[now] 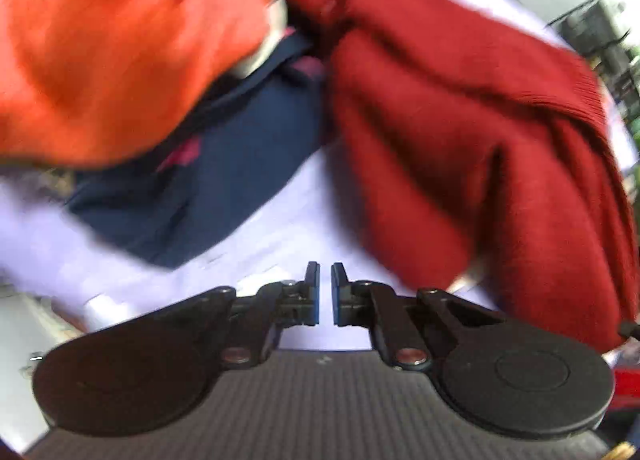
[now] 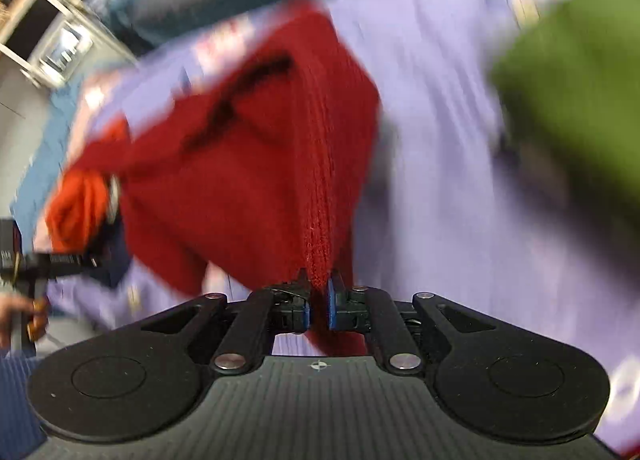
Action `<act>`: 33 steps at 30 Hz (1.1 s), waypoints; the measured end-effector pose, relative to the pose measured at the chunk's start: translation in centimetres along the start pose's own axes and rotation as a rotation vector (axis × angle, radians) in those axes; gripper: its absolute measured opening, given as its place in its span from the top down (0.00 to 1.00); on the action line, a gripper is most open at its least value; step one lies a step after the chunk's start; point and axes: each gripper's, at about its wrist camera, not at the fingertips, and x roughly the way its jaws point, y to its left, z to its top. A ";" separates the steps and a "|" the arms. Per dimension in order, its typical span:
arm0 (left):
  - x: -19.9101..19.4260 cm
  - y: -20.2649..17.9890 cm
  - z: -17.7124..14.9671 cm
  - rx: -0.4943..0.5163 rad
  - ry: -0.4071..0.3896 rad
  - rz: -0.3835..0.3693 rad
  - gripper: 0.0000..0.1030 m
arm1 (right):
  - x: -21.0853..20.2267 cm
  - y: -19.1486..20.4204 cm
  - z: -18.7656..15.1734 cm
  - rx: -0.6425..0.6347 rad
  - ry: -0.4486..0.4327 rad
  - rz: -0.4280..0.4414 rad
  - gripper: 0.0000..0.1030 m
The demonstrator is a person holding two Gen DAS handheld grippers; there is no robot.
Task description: Fold small clothes
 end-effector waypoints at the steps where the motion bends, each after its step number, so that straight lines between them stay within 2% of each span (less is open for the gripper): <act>1: 0.2 0.3 -0.3 -0.006 0.004 0.016 0.94 | 0.9 -0.1 -1.1 -0.011 0.041 -0.011 0.87; 2: 0.2 0.5 -0.3 -0.020 -0.003 0.001 0.92 | 1.7 -0.1 -2.0 -0.024 0.077 -0.024 0.87; 3: 0.1 0.3 0.0 -0.023 -0.023 -0.019 0.85 | 2.6 0.1 -2.6 -0.042 0.116 -0.039 0.87; 5: 0.1 -0.7 0.8 0.010 -0.068 -0.026 0.52 | 4.0 -0.2 -2.7 -0.050 0.148 -0.077 0.86; 6: 0.1 -1.5 1.4 0.029 -0.089 -0.015 0.22 | 4.7 -0.7 -2.4 -0.017 0.162 -0.089 0.84; 7: 0.2 -2.3 2.2 0.055 -0.125 -0.002 0.08 | 4.9 -0.9 -2.0 0.001 0.158 -0.108 0.73; 8: 0.1 -2.9 2.9 0.077 -0.158 0.001 0.07 | 4.9 -0.6 -1.2 -0.006 0.139 -0.141 0.66; 9: 0.1 -3.4 3.6 0.097 -0.179 -0.007 0.07 | 4.5 0.1 -0.3 -0.047 0.105 -0.170 0.65; 10: 0.3 -3.9 4.3 0.114 -0.191 -0.018 0.04 | 3.9 1.2 0.6 -0.113 0.054 -0.186 0.64; 11: 0.7 -4.2 4.9 0.125 -0.193 -0.023 0.01 | 3.3 2.6 1.6 -0.191 -0.007 -0.203 0.56; 12: 1.2 -4.4 5.4 0.128 -0.195 -0.022 0.00 | 2.7 4.1 2.6 -0.278 -0.072 -0.228 0.27; 13: 2.2 -5.2 5.7 0.132 -0.194 -0.027 0.00 | 2.5 5.4 3.4 -0.350 -0.129 -0.253 0.00; 15: 3.6 -5.1 6.0 0.134 -0.172 -0.046 0.00 | 2.7 7.8 5.0 -0.497 -0.240 -0.290 0.00; 18: 5.6 -5.9 6.9 0.115 -0.137 -0.074 0.01 | 5.0 10.3 7.2 -0.684 -0.286 -0.307 0.00; 20: 7.0 -6.0 7.2 0.074 -0.122 -0.086 0.02 | 7.5 11.1 8.0 -0.793 -0.286 -0.351 0.00; 21: 7.5 -6.0 7.4 0.060 -0.126 -0.107 0.10 | 9.1 11.4 8.7 -0.843 -0.268 -0.384 0.00; 22: 8.0 -6.0 7.5 0.043 -0.128 -0.128 0.26 | 10.7 11.8 9.2 -0.890 -0.251 -0.413 0.00; 23: 8.5 -6.0 7.6 0.030 -0.115 -0.152 0.36 | 12.1 12.2 9.6 -0.930 -0.235 -0.427 0.00; 24: 8.8 -6.2 7.7 0.023 -0.099 -0.171 0.55 | 13.5 12.2 9.8 -0.966 -0.206 -0.436 0.00; 25: 9.1 -6.4 7.8 0.027 -0.091 -0.178 0.69 | 14.7 12.7 10.1 -0.991 -0.180 -0.445 0.17; 26: 8.9 -6.9 7.7 0.041 -0.091 -0.177 0.73 | 15.4 12.9 10.6 -1.013 -0.164 -0.448 0.36; 27: 8.7 -7.4 7.7 0.062 -0.097 -0.175 0.81 | 15.7 13.2 11.3 -1.023 -0.161 -0.451 0.76; 28: 8.5 -7.8 7.5 0.085 -0.107 -0.174 0.84 | 15.5 13.4 11.9 -1.006 -0.166 -0.443 0.84; 29: 7.9 -8.0 7.3 0.101 -0.116 -0.174 0.84 | 14.9 13.4 12.8 -0.961 -0.189 -0.424 0.85; 31: 7.2 -7.8 6.9 0.106 -0.117 -0.167 0.84 | 11.9 12.0 14.5 -0.790 -0.275 -0.344 0.87; 33: 6.6 -6.6 6.4 0.081 -0.108 -0.159 0.84 | 8.3 9.5 16.2 -0.579 -0.368 -0.315 0.87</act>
